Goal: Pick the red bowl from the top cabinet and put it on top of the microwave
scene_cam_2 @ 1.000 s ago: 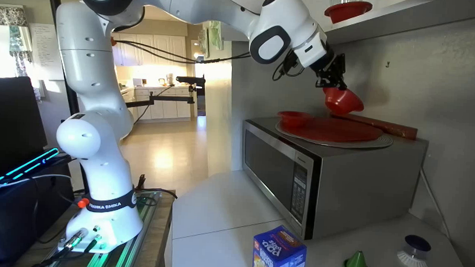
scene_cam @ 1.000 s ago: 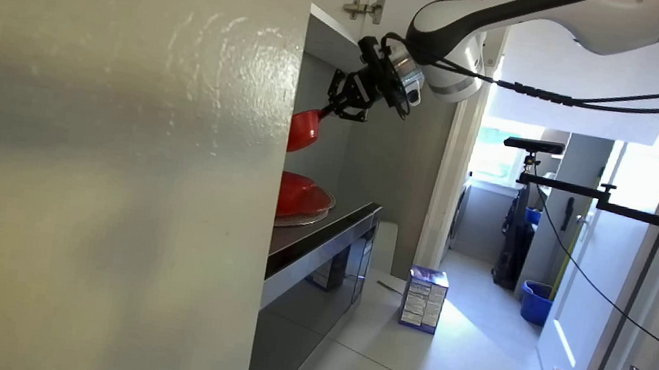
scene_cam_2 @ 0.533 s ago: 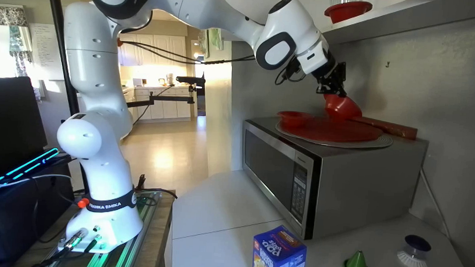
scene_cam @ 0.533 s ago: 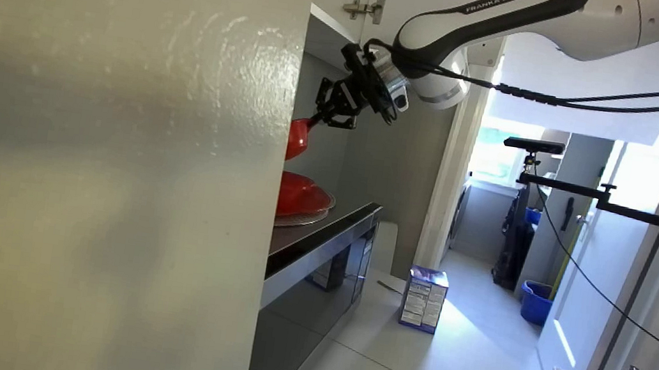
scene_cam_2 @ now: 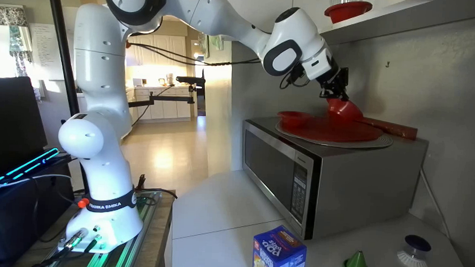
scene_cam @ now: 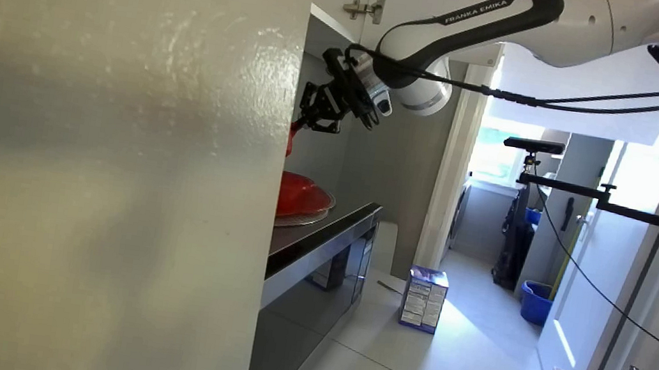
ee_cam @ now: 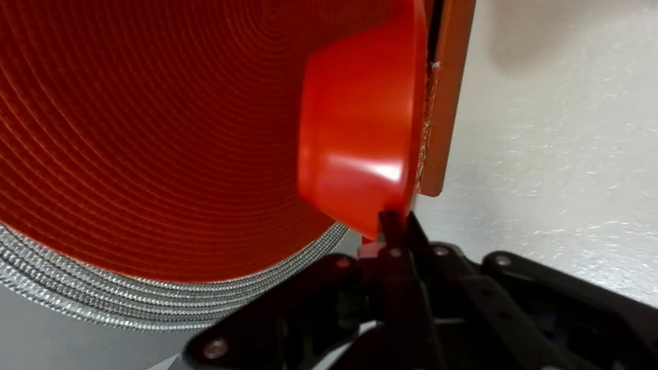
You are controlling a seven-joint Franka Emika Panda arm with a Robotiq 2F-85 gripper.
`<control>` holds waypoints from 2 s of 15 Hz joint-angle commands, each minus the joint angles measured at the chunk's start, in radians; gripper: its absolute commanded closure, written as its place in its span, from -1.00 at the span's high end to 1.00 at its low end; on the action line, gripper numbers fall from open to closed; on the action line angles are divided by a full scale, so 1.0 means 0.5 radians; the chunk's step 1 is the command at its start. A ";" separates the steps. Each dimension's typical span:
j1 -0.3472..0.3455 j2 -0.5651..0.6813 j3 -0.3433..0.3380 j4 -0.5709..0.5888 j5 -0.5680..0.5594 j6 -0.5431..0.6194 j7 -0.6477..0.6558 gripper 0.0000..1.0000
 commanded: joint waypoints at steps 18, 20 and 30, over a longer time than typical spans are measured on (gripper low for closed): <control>0.009 0.092 0.020 -0.067 -0.081 0.409 -0.107 0.09; -0.069 0.032 0.092 -0.115 -0.002 0.374 -0.169 0.37; -0.304 -0.375 0.141 -0.389 0.461 -0.147 -0.692 1.00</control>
